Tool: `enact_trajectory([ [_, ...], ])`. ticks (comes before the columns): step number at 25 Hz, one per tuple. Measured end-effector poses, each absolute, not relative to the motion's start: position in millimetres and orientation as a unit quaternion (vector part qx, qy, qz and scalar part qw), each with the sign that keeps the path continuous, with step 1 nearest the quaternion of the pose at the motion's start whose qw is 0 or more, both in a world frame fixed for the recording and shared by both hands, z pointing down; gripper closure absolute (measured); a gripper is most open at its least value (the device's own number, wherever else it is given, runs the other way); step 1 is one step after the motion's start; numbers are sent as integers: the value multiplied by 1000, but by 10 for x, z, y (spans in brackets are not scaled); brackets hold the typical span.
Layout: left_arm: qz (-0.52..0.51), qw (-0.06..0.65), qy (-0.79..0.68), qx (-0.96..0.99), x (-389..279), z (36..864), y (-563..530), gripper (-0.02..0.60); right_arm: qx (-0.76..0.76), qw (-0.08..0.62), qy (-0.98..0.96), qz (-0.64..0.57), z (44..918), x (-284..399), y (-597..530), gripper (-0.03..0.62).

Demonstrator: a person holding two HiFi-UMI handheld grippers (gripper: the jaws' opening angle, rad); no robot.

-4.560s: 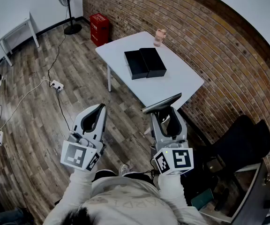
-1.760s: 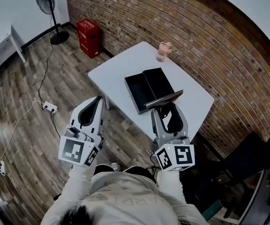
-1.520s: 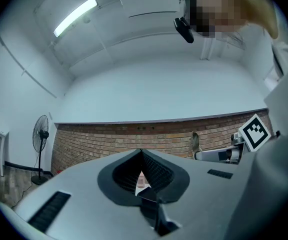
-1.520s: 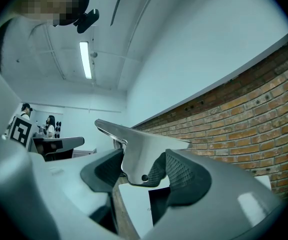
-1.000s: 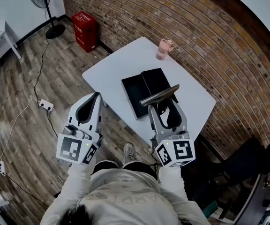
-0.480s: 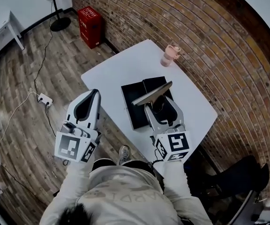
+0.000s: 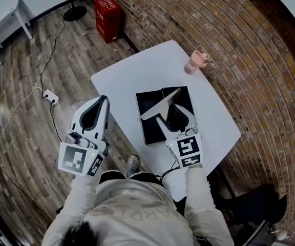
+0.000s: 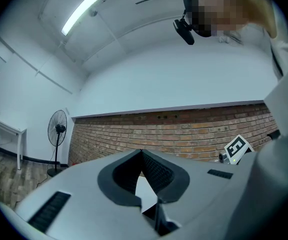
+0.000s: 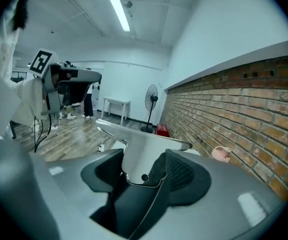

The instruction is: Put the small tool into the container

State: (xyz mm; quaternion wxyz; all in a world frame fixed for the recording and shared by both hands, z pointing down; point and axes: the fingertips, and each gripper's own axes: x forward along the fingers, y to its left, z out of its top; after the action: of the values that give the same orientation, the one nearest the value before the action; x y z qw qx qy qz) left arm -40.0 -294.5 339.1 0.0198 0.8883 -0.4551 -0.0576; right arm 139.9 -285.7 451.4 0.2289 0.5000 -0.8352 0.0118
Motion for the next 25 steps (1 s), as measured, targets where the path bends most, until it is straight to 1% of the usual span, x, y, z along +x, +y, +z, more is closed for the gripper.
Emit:
enact_trajectory([
  [14, -32, 39, -476, 878, -498, 3630, -3021, 575, 342, 432, -833, -56, 5386, 1454, -2944, 321],
  [25, -28, 42, -480, 876, -501, 3672, -2985, 575, 243, 546, -792, -120, 5791, 1535, -2890, 321],
])
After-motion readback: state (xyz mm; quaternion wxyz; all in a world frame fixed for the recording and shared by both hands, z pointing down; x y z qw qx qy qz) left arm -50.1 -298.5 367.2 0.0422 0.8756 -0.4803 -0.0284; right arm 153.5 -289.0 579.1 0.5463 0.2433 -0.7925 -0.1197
